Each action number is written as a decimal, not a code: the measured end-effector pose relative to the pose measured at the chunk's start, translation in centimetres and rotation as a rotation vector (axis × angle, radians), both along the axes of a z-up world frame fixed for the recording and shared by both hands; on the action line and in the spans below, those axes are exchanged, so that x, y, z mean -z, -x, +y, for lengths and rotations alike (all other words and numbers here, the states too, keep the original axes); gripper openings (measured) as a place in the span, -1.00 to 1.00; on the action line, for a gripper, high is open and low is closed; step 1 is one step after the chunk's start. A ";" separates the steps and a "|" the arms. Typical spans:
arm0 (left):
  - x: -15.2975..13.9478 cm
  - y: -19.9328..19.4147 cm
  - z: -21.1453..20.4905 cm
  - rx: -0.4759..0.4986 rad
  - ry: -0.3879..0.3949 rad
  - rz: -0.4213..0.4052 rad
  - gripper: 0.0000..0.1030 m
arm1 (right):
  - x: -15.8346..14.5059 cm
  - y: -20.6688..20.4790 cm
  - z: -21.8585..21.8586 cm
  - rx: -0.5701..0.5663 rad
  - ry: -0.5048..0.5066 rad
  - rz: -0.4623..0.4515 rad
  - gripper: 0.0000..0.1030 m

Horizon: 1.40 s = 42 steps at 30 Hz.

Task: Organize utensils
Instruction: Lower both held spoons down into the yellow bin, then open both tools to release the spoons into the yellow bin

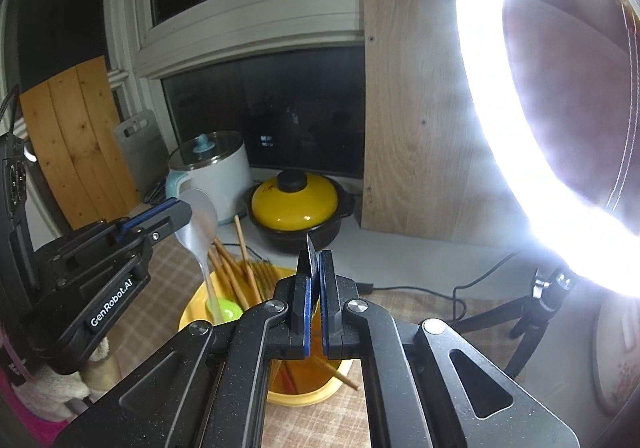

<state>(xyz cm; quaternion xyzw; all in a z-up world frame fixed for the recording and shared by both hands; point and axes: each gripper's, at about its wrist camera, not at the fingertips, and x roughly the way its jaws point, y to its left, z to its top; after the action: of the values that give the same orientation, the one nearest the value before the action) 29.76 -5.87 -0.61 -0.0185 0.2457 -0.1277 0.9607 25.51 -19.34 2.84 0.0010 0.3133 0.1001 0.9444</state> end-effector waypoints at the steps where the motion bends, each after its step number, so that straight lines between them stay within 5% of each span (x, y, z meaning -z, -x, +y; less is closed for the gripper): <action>1: 0.1 0.1 0.0 0.002 0.002 0.004 -1.00 | 0.1 0.0 -0.1 -0.003 -0.004 0.005 -0.97; 17: 0.9 1.0 0.5 0.019 0.055 0.086 -1.00 | 1.1 0.0 -1.1 -0.009 -0.083 0.080 -0.94; 34: 1.7 1.5 0.9 0.014 0.049 0.128 -0.91 | 2.1 0.1 -1.1 -0.035 -0.059 0.125 -0.87; 38: 1.3 2.0 1.1 0.016 0.050 0.113 -0.36 | 1.4 0.6 -1.4 -0.040 -0.072 0.094 -0.27; 42: 0.8 2.7 1.3 0.016 0.048 0.098 -0.35 | 0.4 1.5 -1.3 -0.044 -0.069 0.062 -0.21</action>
<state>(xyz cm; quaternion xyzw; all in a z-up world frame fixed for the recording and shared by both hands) 27.08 -4.59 -1.43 -0.0456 0.2895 -0.1401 0.9458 24.04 -20.67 2.39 0.0296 0.3386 0.1315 0.9312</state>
